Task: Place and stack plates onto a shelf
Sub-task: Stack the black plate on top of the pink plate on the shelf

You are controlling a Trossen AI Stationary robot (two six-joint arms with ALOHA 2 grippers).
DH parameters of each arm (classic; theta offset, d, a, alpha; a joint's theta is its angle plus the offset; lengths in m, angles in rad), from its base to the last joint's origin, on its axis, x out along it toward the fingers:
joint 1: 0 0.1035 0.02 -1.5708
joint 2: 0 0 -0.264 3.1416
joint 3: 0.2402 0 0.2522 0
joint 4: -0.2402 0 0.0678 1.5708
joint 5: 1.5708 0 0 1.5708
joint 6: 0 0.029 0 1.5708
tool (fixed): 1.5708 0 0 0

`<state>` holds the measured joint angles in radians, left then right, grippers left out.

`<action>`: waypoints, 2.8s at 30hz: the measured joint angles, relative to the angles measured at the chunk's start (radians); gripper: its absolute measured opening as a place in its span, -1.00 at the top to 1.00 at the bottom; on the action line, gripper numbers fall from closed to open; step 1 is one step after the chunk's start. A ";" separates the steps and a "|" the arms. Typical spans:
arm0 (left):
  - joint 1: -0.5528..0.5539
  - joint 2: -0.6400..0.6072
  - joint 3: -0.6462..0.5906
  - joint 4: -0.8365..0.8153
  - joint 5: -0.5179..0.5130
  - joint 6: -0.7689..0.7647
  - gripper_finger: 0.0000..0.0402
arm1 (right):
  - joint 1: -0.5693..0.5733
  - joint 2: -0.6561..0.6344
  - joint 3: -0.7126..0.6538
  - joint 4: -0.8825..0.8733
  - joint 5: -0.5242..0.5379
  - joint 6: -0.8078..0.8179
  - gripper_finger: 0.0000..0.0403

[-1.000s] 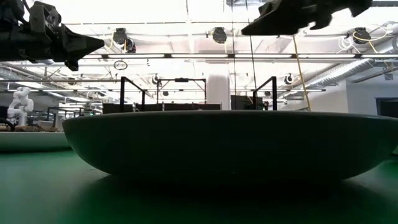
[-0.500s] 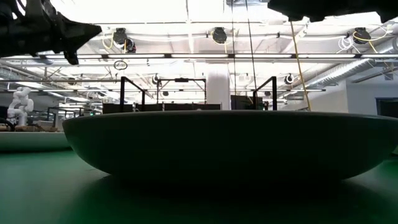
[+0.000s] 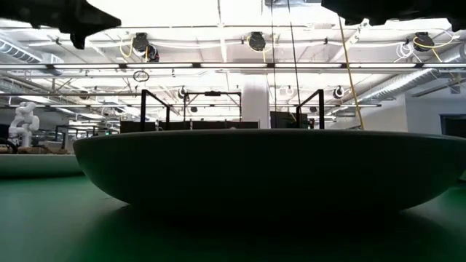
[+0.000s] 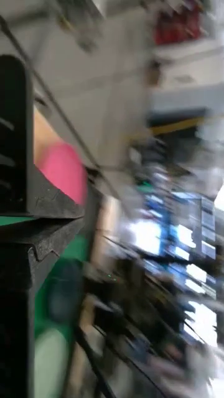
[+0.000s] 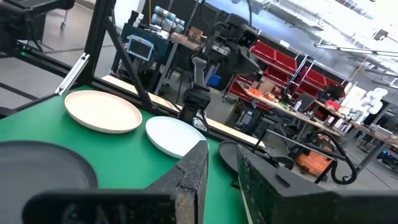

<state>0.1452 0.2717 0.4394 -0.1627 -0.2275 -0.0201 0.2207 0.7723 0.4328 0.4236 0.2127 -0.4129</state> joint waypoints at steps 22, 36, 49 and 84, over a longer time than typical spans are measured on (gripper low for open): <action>0.024 0.754 0.153 -0.550 -0.259 -0.271 0.41 | 0.000 0.000 0.000 -0.009 0.000 0.000 0.65; 0.126 1.011 0.153 -0.542 -0.205 -0.339 0.38 | 0.000 0.000 0.000 -0.001 -0.001 0.000 0.65; 0.215 1.105 0.153 -0.535 -0.137 -0.302 0.38 | 0.000 0.000 0.001 -0.005 -0.002 0.000 0.65; 0.208 0.948 0.444 -0.898 -0.358 -0.467 0.94 | 0.000 0.000 0.001 -0.009 -0.004 0.008 0.65</action>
<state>0.3527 1.2193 0.8834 -1.0603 -0.5850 -0.4873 0.2203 0.7724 0.4339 0.4149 0.2085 -0.4049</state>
